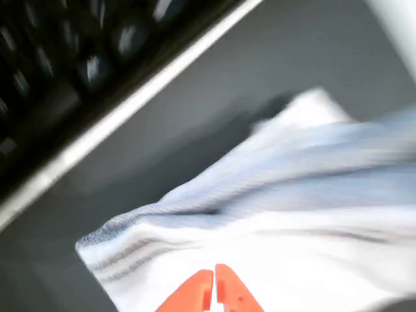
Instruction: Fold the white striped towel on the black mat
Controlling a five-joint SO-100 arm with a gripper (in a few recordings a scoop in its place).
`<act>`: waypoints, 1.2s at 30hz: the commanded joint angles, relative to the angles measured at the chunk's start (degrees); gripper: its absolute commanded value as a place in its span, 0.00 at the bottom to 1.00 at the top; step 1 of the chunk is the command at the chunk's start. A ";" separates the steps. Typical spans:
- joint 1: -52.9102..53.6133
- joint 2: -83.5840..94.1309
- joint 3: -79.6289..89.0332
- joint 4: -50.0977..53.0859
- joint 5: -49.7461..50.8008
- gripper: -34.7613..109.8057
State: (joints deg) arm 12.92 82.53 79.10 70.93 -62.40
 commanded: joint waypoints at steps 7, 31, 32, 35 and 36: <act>12.22 5.45 15.56 -7.82 -10.11 0.24; 10.37 11.07 20.39 -17.05 -12.13 0.24; 10.20 12.48 20.65 -16.17 -12.92 0.24; 8.88 18.63 23.55 -15.12 -14.68 0.24; 8.26 21.18 25.22 -15.38 -15.12 0.24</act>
State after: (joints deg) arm 21.53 95.71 102.13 54.49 -76.11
